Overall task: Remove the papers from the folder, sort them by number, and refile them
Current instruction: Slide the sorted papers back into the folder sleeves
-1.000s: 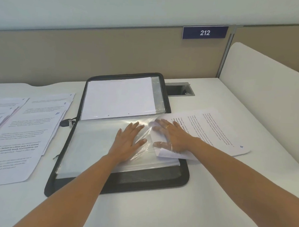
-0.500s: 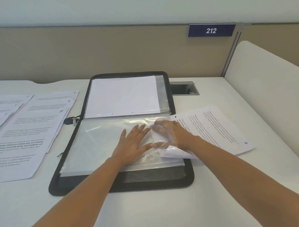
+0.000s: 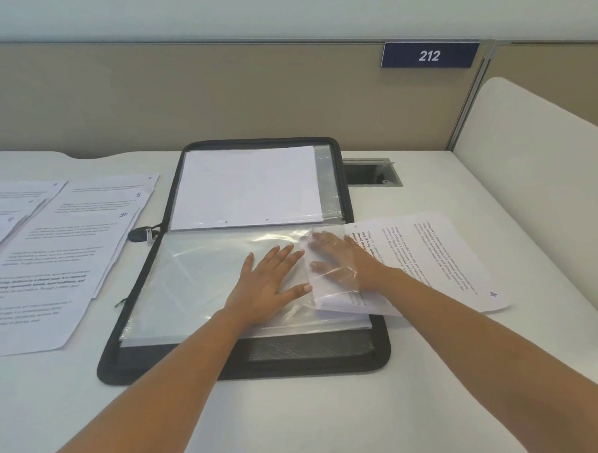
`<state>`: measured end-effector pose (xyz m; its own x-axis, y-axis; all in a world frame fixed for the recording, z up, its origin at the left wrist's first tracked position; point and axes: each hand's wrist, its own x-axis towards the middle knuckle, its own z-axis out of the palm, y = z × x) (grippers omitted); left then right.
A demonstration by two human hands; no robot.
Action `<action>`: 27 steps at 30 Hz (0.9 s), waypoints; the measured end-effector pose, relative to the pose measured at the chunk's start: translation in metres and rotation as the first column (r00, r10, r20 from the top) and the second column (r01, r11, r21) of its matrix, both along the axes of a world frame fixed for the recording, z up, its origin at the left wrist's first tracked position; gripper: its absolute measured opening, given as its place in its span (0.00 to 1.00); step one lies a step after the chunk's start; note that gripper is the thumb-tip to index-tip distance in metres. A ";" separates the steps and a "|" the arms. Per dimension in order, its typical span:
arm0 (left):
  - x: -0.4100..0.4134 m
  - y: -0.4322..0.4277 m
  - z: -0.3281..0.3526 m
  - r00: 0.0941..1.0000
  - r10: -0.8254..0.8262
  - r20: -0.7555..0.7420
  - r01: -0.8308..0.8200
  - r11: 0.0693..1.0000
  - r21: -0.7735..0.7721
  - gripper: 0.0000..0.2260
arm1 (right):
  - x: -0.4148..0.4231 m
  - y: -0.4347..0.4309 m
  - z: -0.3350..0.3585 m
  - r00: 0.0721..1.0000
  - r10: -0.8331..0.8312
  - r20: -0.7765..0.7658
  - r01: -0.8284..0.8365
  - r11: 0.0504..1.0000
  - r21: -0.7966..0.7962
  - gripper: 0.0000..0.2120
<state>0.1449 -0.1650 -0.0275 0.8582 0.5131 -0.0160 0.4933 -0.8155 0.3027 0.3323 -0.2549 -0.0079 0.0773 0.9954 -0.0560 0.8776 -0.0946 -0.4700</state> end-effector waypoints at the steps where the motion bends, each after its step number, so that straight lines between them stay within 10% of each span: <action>1: 0.000 0.000 0.000 1.000 -0.002 0.000 0.002 1.000 0.001 0.50 | 0.001 -0.008 0.006 0.996 0.023 -0.087 -0.021 1.000 0.020 0.25; 10: -0.001 -0.003 0.004 1.000 -0.021 -0.023 0.021 1.000 -0.004 0.52 | -0.004 -0.022 0.007 0.892 0.245 0.381 -0.167 0.960 -0.226 0.36; 14: -0.002 -0.002 0.004 0.999 -0.035 -0.039 0.036 0.999 0.026 0.52 | -0.012 -0.012 -0.005 0.900 0.178 0.399 -0.110 0.976 -0.186 0.51; 27: -0.003 -0.003 0.007 0.988 -0.104 -0.116 0.104 0.995 -0.005 0.55 | 0.001 -0.026 0.004 0.890 0.302 0.342 -0.234 0.946 -0.226 0.41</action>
<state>0.1422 -0.1675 -0.0206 0.8993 0.4214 -0.1174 0.4374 -0.8646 0.2474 0.3329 -0.2805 -0.0043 -0.1419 0.9578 -0.2500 0.9872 0.1183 -0.1072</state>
